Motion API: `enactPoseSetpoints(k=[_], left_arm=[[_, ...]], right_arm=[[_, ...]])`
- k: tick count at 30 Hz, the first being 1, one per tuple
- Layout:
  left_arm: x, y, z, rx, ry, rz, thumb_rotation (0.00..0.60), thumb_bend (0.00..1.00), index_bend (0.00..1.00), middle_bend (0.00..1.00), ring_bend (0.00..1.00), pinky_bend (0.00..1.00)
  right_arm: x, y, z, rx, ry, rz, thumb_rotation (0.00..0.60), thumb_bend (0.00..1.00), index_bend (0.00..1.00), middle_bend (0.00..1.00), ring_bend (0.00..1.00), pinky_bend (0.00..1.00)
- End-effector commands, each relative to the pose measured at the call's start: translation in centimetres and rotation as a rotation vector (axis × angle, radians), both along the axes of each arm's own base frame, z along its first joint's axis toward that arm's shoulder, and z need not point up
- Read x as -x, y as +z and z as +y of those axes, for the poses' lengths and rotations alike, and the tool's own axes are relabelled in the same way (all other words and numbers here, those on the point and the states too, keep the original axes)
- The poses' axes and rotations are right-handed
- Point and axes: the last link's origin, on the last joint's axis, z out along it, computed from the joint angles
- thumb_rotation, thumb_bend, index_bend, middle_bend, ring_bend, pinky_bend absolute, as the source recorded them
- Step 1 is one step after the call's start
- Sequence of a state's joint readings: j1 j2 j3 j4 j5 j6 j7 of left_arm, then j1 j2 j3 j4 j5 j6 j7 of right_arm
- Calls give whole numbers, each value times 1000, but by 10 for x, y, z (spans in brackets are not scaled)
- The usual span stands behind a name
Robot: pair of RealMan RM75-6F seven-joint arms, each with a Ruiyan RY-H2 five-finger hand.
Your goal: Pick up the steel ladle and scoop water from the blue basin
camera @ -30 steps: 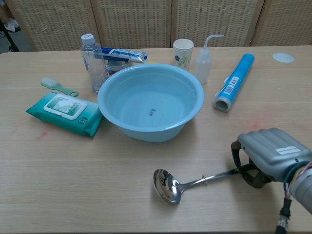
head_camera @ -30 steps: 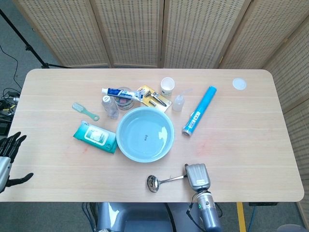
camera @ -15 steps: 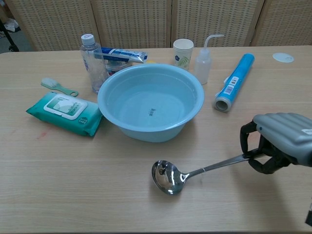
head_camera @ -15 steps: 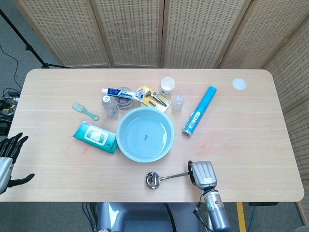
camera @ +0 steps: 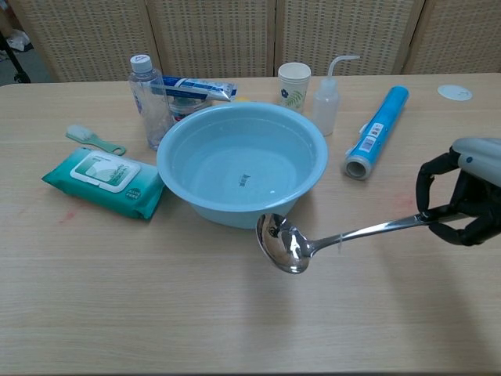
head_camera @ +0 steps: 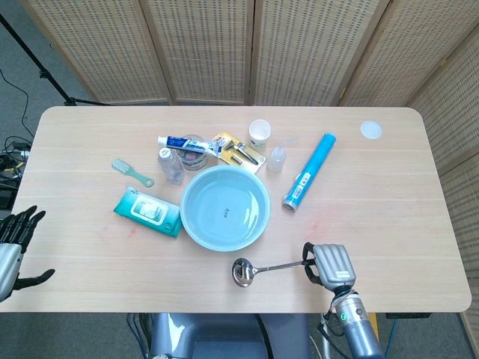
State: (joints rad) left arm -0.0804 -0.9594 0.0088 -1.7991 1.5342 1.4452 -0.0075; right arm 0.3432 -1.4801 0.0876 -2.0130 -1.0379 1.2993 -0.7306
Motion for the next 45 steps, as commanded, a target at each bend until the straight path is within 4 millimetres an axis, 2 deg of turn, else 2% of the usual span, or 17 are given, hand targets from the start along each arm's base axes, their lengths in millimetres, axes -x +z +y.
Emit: enactPoseSetpoints(k=[1,6,12,17,28,32,33,39,45], left_arm=[[-1,-1,0,3,-2,2,600,0,0,0,0,0],[-2,-1,-1,0,-7,-2,600,0,0,0,0,0],[-1,1,-1,-3,-4,-7,600,0,0,0,0,0],[0,3,0,-8,0,-16,600,0,0,0,0,0],[3,9,2,-15,13,-39,600,0,0,0,0,0],[5,7,6,-3,27,-39,600,0,0,0,0,0],[6,5,7,7,32,-36,600,0,0,0,0,0],[7,3,10,13,44,-37,600,0,0,0,0,0],[11,3,14,18,62,-36,600,0,0,0,0,0]], right_arm=[[-7,12,-2,25,8,-23,600,1000,816,1000,973,1000],[-28,23,-14,65,50,-32,600,1000,816,1000,973,1000],[-64,28,-44,144,89,32,600,1000,816,1000,973,1000],[-88,26,-73,224,68,132,600,1000,816,1000,973,1000],[-130,18,-120,346,-22,273,600,1000,816,1000,973,1000],[-134,7,-132,359,-37,318,600,1000,816,1000,973,1000],[-131,-2,-137,373,-16,377,600,1000,817,1000,973,1000],[-115,-28,-148,383,-14,483,600,1000,819,1000,973,1000],[-106,-48,-151,361,-28,533,600,1000,819,1000,973,1000]])
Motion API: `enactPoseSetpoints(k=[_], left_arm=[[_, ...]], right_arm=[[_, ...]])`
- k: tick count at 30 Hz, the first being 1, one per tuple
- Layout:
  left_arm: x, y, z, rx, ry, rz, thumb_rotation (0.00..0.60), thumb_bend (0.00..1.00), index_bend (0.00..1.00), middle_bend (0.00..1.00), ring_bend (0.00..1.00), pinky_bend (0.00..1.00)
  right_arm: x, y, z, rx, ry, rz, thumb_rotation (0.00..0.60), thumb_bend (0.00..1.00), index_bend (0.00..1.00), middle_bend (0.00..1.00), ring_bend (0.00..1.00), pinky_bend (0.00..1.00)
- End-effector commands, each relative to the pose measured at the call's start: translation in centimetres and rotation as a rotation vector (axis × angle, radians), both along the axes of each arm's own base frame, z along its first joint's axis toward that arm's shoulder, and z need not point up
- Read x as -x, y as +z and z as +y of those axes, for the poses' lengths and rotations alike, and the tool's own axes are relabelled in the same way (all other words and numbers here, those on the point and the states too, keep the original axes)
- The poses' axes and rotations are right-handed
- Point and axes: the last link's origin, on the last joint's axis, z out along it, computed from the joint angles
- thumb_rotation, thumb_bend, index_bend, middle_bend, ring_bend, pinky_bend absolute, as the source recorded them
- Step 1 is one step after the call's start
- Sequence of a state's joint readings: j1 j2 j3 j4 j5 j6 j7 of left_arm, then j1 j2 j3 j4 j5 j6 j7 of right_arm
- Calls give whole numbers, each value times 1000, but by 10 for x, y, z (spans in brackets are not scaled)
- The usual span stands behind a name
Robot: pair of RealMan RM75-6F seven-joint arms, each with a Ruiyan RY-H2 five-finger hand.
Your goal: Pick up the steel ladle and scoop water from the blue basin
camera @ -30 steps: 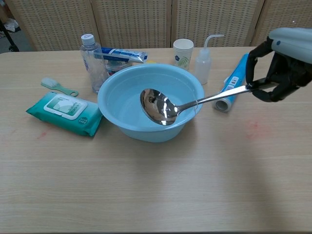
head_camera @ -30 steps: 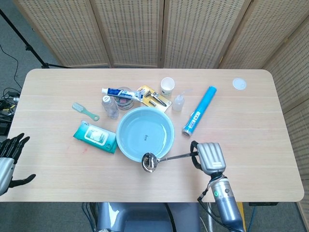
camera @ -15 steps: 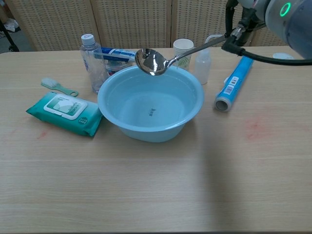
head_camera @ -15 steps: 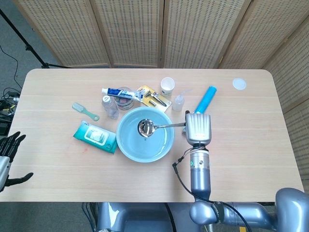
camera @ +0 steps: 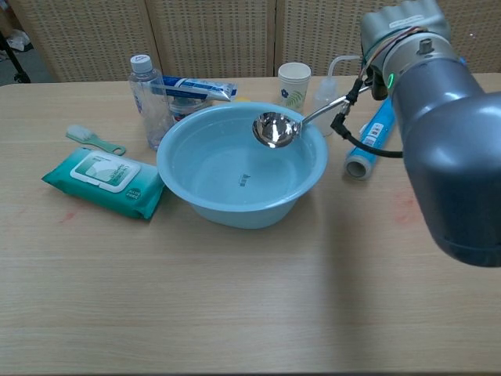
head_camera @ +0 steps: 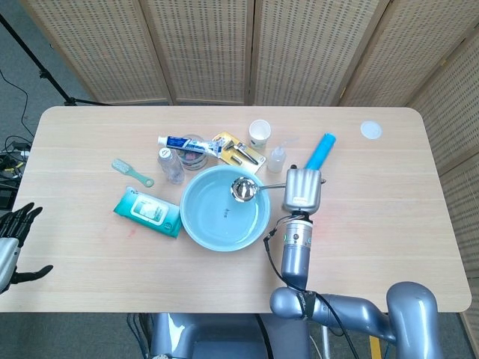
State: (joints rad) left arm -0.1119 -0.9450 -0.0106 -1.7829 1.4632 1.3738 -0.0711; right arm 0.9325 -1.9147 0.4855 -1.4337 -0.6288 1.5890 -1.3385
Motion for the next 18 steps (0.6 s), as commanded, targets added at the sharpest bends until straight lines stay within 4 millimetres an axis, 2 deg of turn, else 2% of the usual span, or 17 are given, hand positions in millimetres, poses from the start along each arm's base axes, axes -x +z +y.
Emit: enactPoseSetpoints(k=[1,10,18], left_arm=[[1,0,2,1,7,-1,600,0,0,0,0,0],[1,0,3,2,7,-5,600,0,0,0,0,0],[1,0,2,0,3,-8,600,0,0,0,0,0]], right_arm=[[0,-17,1,-33,2,29,600,1000,819,1000,973,1000],[2,-26,2,-36,36,146,600,1000,819,1000,973,1000],[-6,-33,7,-77,66,155,600,1000,820,1000,973,1000]])
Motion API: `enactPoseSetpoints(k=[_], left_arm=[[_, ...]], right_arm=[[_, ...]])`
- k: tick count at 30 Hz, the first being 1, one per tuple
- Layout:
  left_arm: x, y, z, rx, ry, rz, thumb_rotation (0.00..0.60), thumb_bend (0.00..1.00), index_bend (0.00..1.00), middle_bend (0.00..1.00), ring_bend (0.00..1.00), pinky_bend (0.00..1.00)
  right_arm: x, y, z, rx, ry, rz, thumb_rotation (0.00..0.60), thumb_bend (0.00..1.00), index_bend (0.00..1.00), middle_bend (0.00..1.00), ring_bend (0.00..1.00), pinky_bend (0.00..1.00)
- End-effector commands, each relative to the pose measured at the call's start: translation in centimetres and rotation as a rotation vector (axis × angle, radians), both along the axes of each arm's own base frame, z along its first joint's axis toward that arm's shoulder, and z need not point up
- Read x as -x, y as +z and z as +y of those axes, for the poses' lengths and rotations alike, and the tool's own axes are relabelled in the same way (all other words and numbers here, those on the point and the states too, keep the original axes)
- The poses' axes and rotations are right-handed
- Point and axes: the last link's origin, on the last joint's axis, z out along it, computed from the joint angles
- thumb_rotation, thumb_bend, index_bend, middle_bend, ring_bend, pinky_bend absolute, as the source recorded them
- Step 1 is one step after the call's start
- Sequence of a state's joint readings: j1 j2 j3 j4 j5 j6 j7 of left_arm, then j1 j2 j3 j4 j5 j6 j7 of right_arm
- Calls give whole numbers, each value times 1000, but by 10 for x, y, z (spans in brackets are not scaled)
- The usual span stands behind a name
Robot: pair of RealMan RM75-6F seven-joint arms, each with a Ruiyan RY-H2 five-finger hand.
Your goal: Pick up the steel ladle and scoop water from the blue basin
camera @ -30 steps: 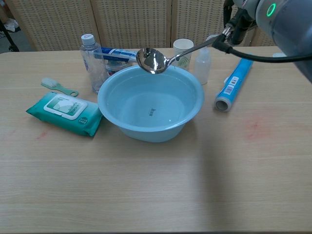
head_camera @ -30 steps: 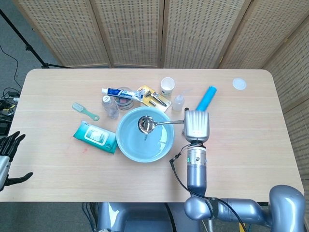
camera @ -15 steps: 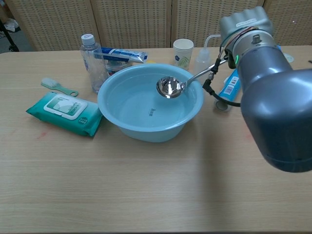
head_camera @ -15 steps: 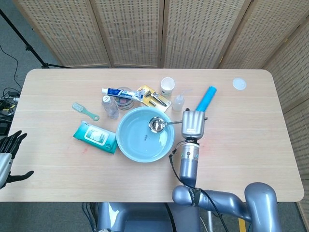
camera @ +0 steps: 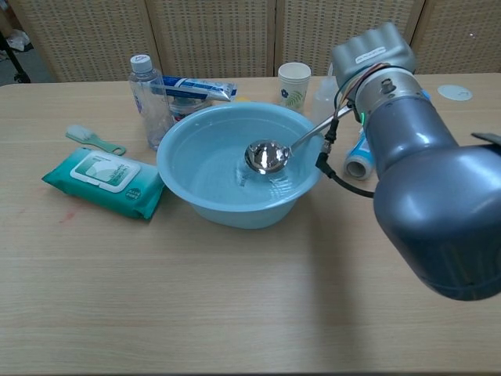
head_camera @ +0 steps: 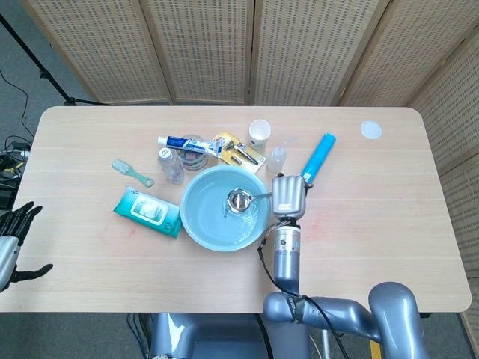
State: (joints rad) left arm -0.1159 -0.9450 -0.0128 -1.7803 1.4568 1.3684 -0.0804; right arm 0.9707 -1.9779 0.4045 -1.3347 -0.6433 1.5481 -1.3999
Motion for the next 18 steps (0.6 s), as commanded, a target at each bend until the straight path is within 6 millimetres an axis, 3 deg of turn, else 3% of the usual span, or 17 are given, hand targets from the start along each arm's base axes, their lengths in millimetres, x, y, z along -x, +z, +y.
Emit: enactPoseSetpoints(k=[1,9,18], left_arm=[[0,0,0,2,-2,-3,600,0,0,0,0,0],[0,0,0,6,-1,-7,600,0,0,0,0,0],[1,0,0,8,0,-7,600,0,0,0,0,0]], right_arm=[[-2,-3,2,-14,21,16,600,1000,820,1000,973,1000],[-2,-16,7,-52,59,70,600,1000,821,1000,973,1000],[-7,-21,14,-111,33,18,600,1000,824,1000,973,1000]])
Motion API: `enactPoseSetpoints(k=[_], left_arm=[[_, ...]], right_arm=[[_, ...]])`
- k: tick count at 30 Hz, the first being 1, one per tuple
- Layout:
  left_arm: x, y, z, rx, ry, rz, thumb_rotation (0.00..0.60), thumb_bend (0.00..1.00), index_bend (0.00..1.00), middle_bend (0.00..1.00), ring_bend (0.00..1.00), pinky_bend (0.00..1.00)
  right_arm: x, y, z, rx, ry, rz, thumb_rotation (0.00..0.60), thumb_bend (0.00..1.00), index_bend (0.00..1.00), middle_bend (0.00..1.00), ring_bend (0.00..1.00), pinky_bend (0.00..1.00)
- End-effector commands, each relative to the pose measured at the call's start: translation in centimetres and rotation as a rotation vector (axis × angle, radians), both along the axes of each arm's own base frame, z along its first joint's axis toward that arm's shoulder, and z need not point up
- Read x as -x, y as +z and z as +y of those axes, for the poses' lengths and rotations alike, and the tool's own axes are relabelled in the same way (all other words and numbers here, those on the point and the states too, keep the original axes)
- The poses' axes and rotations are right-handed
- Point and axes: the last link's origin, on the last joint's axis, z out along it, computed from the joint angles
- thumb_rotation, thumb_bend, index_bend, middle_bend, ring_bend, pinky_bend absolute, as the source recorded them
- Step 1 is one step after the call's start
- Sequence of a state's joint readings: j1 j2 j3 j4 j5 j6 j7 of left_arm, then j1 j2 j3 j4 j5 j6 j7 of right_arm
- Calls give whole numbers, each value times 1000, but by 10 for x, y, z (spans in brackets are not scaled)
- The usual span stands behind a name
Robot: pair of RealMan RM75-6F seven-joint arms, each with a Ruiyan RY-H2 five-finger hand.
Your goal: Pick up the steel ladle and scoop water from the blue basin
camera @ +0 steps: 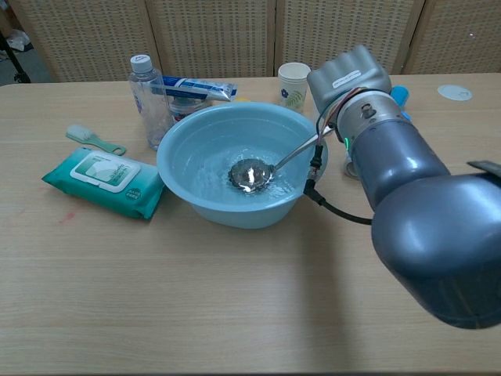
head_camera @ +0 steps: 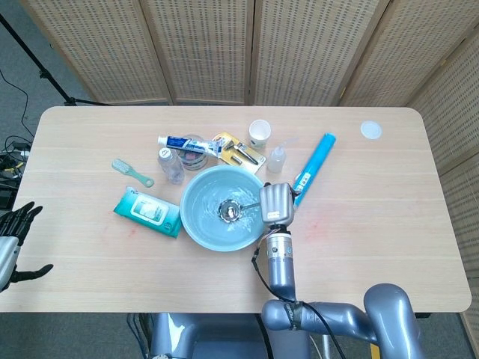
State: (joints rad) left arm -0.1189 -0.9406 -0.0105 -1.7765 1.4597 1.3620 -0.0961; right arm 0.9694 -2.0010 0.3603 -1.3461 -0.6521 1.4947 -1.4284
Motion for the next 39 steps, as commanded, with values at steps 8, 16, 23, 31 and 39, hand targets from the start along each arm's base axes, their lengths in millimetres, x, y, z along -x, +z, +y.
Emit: enactPoseSetpoints(k=[8,16,23,31,39], left_arm=[[0,-2,0,5,0,4,600,0,0,0,0,0],[-1,-3,0,7,1,7,600,0,0,0,0,0],[-1,-4,-1,9,-2,10,600,0,0,0,0,0],[-2,-5,-2,8,-5,14,600,0,0,0,0,0],[-3,-5,-2,7,-10,14,600,0,0,0,0,0]], right_arm=[[-3,7,5,-85,-119,-112,600,1000,826,1000,973,1000],[-4,28,2,-111,-207,-298,600,1000,828,1000,973,1000],[-3,48,-2,-106,-238,-391,600,1000,828,1000,973,1000],[-8,73,-5,-89,-241,-470,600,1000,828,1000,973,1000],[-20,86,-2,-67,-200,-434,600,1000,828,1000,973,1000]])
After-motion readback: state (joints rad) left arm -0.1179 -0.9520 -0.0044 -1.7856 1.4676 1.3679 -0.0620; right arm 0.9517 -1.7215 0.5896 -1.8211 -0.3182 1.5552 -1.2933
